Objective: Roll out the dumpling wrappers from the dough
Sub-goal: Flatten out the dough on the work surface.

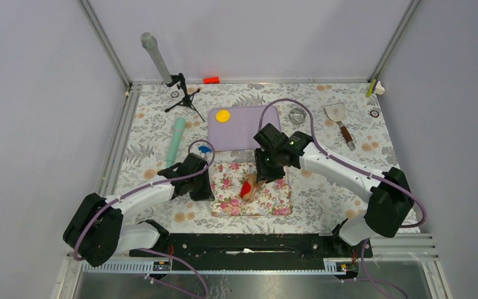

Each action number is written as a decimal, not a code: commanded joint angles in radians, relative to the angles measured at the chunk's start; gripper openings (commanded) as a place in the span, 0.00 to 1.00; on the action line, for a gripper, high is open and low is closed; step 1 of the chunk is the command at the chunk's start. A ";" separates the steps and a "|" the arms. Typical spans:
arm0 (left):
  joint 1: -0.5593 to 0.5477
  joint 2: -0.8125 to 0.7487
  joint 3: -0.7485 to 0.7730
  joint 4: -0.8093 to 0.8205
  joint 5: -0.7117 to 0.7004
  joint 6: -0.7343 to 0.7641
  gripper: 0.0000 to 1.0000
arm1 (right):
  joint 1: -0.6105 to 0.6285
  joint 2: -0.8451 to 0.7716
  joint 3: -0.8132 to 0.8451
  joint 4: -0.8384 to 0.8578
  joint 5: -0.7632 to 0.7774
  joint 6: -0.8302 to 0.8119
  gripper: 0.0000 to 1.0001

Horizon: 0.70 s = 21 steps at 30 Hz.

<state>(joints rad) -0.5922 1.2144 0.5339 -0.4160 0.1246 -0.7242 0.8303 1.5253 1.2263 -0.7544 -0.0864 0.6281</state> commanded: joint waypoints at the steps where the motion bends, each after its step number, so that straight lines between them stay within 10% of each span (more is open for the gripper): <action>1: 0.007 -0.028 0.018 -0.005 -0.007 0.005 0.00 | -0.031 -0.060 0.054 -0.200 0.207 -0.041 0.00; 21: 0.006 0.005 0.018 0.023 0.024 0.009 0.00 | -0.090 -0.094 0.002 -0.085 0.044 -0.038 0.00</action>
<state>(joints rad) -0.5903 1.2205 0.5339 -0.4183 0.1329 -0.7235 0.7341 1.4242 1.1461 -0.8429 -0.0181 0.6037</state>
